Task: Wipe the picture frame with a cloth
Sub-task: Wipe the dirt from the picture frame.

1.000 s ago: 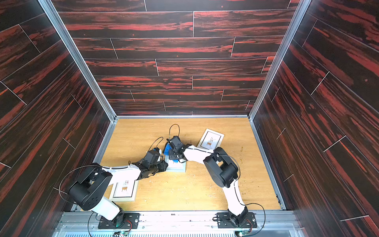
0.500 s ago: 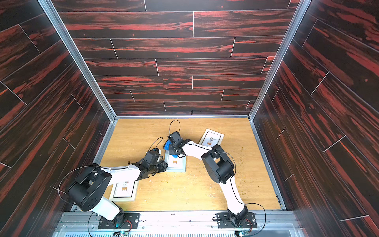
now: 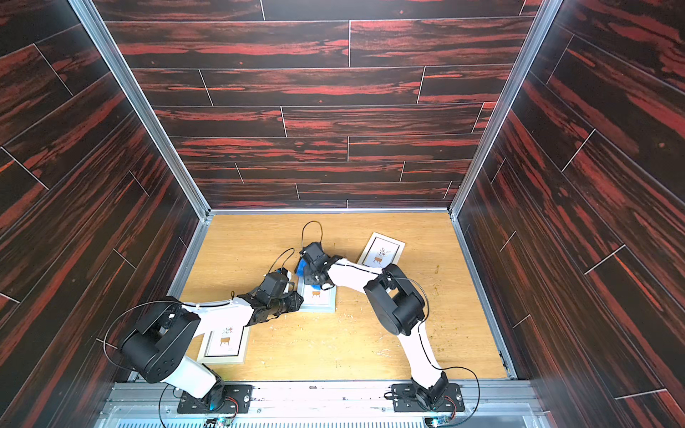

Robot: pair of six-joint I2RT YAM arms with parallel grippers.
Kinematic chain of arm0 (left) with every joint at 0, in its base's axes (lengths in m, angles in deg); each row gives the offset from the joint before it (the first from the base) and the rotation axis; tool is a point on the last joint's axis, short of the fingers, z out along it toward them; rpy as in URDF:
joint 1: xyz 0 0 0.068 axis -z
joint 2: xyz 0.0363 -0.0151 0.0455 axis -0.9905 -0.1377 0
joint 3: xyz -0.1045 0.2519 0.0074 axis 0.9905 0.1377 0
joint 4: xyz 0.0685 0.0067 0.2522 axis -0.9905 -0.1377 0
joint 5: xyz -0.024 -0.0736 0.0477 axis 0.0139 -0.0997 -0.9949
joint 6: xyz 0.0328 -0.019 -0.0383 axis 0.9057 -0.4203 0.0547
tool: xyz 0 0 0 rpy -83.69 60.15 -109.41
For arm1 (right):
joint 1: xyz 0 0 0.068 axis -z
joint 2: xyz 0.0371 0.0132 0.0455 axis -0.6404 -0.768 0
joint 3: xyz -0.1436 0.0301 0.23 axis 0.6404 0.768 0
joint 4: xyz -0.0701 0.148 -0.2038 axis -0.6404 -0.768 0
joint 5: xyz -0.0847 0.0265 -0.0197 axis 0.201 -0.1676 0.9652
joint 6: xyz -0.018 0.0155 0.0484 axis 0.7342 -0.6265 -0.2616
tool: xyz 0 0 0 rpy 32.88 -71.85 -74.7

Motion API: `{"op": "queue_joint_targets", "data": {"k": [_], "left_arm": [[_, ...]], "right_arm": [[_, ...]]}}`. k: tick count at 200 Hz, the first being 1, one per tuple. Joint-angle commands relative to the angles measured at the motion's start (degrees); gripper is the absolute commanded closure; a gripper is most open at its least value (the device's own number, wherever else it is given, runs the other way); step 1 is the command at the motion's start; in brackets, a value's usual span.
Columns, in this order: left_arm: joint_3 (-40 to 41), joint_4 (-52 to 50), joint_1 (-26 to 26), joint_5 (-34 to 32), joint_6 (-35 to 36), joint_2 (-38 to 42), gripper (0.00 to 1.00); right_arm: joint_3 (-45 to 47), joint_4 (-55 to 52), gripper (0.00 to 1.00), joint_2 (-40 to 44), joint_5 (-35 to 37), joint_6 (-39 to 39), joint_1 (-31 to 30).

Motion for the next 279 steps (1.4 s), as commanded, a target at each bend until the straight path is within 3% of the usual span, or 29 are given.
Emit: {"op": "queue_joint_targets", "data": {"k": [1, 46, 81, 107, 140, 198, 229, 254, 279], "left_arm": [[4.0, -12.5, 0.8, 1.2, -0.5, -2.4, 0.70], [3.9, -11.8, 0.8, 0.8, -1.4, -2.7, 0.70], [3.8, -10.8, 0.8, 1.2, -1.7, -3.1, 0.70], [4.2, -10.6, 0.8, 1.0, -1.9, -2.6, 0.69], [4.8, -9.7, 0.9, 0.7, -2.5, -2.3, 0.69], [4.9, -9.2, 0.9, 0.6, -2.9, -2.4, 0.69], [5.2, -9.0, 0.9, 0.3, -3.1, -2.0, 0.69], [5.2, -8.9, 0.9, 0.2, -3.4, -2.0, 0.70], [5.4, -8.6, 0.9, -0.2, -3.9, -1.7, 0.69]], "right_arm": [[1.8, -7.5, 1.00, 0.4, 5.4, 2.5, 0.4], [14.2, -4.1, 1.00, 7.9, 1.2, -0.6, -4.7], [13.1, -1.0, 1.00, 5.8, -4.4, -4.1, -7.4], [12.4, -3.3, 1.00, 5.8, -0.8, -4.4, -6.6], [18.8, -2.4, 1.00, 11.0, 0.8, -3.4, -3.9], [15.0, -1.8, 1.00, 7.3, -3.2, -6.3, -9.6], [18.3, -4.7, 1.00, 10.8, 2.4, -5.9, -7.3], [22.4, -2.9, 1.00, 13.9, 1.4, -5.3, -5.9], [19.3, -2.0, 1.00, 11.5, -2.1, -6.2, -9.1]]}}
